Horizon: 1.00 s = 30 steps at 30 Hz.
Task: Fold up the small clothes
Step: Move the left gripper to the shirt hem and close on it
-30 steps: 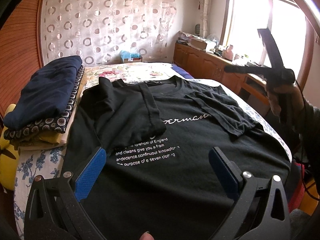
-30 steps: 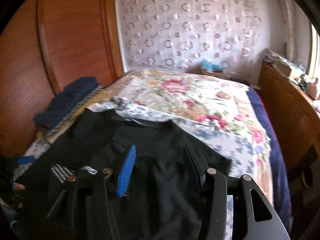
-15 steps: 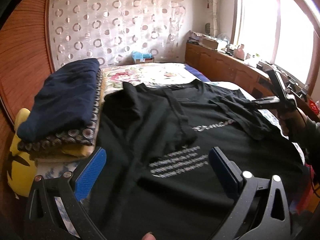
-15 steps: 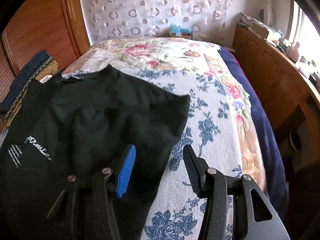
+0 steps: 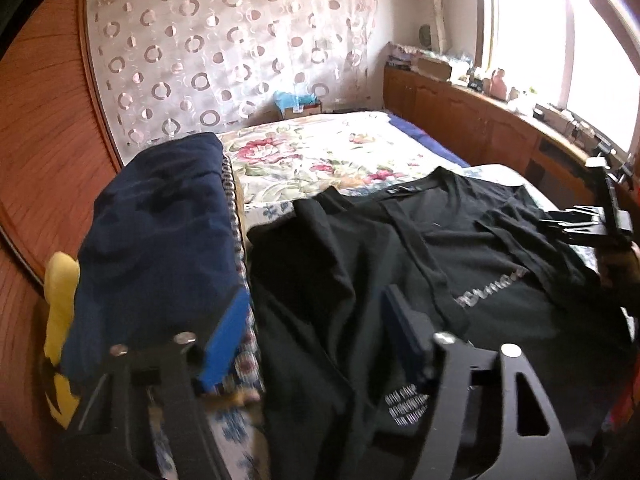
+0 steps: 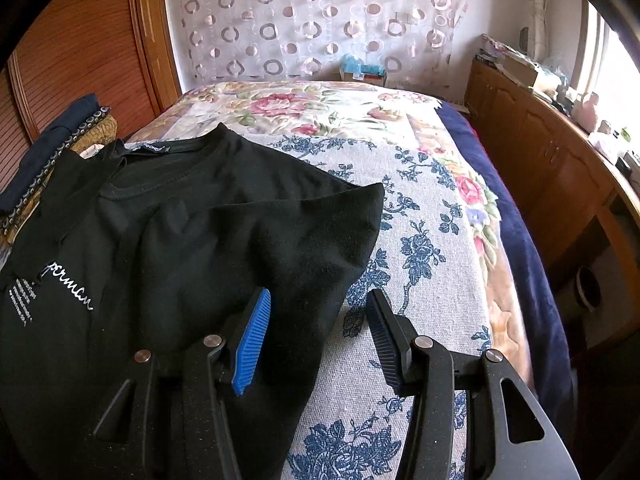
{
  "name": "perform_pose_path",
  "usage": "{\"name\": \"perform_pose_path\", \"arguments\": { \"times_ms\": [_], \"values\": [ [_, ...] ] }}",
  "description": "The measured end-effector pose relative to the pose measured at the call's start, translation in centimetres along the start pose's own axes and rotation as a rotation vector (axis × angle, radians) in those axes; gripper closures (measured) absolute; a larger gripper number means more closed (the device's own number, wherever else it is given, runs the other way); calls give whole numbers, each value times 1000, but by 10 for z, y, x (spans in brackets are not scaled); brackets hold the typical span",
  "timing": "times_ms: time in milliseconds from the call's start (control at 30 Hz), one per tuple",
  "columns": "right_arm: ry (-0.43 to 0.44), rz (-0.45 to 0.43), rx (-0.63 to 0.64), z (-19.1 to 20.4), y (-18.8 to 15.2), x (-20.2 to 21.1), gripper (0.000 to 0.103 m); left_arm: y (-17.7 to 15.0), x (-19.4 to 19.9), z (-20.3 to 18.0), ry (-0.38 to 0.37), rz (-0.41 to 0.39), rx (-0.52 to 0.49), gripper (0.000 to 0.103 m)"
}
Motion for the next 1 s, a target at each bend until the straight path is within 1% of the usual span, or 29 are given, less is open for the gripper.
{"name": "perform_pose_path", "arguments": {
  "times_ms": [133, 167, 300, 433, 500, 533, 567, 667, 767, 900, 933, 967, 1000],
  "values": [
    [0, 0, 0, -2, -2, 1, 52, 23, -27, 4, 69, 35, -47, 50],
    [0, 0, 0, -2, -2, 1, 52, 27, -34, 5, 85, 47, -62, 52],
    [0, 1, -1, -1, -2, 0, 52, 39, -63, 7, 127, 118, -122, 52],
    [-1, 1, -1, -1, -3, 0, 52, 39, -89, 11, 148, 195, -145, 53],
    [-1, 1, 0, -2, -2, -1, 52, 36, -102, 14, 159, 244, -159, 59],
    [-1, 1, 0, -1, -2, 0, 52, 35, -108, 15, 160, 266, -156, 65],
    [-1, 1, 0, -2, -2, -1, 52, 33, -112, 16, 160, 291, -154, 67],
    [-1, 1, 0, -2, -2, -1, 52, 32, -121, 20, 189, 316, -162, 67],
    [1, 1, -1, -2, -5, 0, 52, 32, -127, 19, 196, 340, -180, 67],
    [1, 1, 0, -2, -4, 0, 52, 33, -128, 19, 201, 349, -185, 67],
    [1, 1, -1, -2, -5, 0, 52, 35, -128, 20, 201, 346, -183, 69],
    [0, 1, 0, -2, -4, 0, 52, 35, -127, 20, 202, 344, -182, 81],
    [1, 1, 0, -2, -4, 0, 52, 36, -125, 21, 209, 337, -183, 89]
  ]
}}
Point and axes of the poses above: each gripper's, at about its wrist camera, not at the fingertips, and x roughly against the way its jaws point, z to its left, y to its top, the point moved 8 cm from there along -x, roughly the way its jaws point, and after that the axes turned 5 degrees about x, right-handed, at the moved point
